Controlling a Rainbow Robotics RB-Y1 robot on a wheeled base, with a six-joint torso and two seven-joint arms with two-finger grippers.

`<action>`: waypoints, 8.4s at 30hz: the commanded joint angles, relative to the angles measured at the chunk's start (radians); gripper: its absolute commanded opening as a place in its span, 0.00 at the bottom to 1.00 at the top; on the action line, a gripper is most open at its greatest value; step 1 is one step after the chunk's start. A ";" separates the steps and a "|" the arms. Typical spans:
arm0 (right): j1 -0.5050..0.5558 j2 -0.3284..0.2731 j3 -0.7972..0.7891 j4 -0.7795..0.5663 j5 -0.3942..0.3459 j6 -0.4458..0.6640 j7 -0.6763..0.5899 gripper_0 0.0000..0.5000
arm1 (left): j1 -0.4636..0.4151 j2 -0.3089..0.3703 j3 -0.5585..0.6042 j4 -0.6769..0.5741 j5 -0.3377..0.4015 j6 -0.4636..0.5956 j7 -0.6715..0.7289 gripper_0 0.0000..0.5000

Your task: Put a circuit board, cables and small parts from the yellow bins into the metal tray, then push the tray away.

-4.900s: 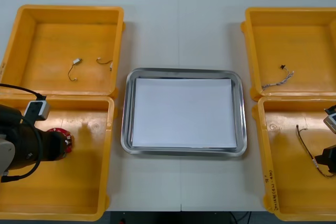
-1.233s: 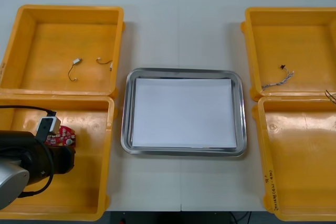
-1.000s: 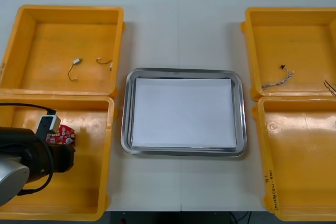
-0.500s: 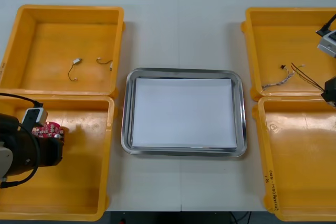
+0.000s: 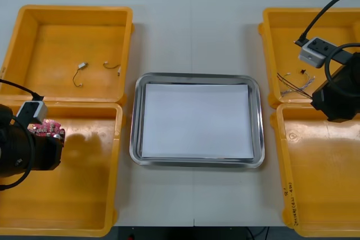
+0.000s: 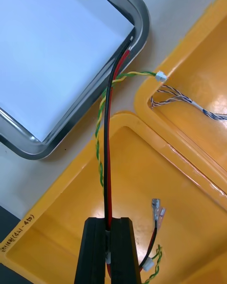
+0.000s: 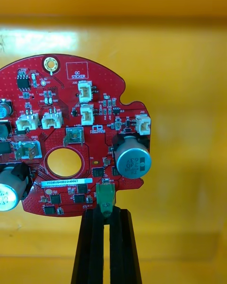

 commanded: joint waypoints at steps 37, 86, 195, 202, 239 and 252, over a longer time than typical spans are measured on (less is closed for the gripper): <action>-0.179 0.047 0.206 -0.011 0.038 0.002 -0.024 0.00 | -0.444 -0.026 -0.332 -0.115 0.087 0.171 0.286 0.00; -0.179 0.061 0.204 -0.011 0.069 0.022 -0.038 0.00 | -0.698 -0.177 -0.908 0.300 -0.106 -0.210 0.466 0.00; -0.392 0.357 0.717 0.205 0.276 -0.111 0.423 0.00 | -0.686 0.126 -0.040 0.400 0.222 0.171 0.064 1.00; -0.390 0.357 0.764 0.264 0.284 -0.139 0.429 0.00 | -0.683 0.152 -0.016 0.466 0.210 0.171 0.001 1.00; -0.291 0.342 0.847 0.351 0.319 -0.315 0.433 0.00 | -0.841 0.077 -0.209 0.893 0.139 -0.158 -0.214 1.00; -0.292 0.342 0.847 0.351 0.366 -0.367 0.430 1.00 | -0.910 -0.019 -0.270 1.032 0.067 -0.270 -0.237 1.00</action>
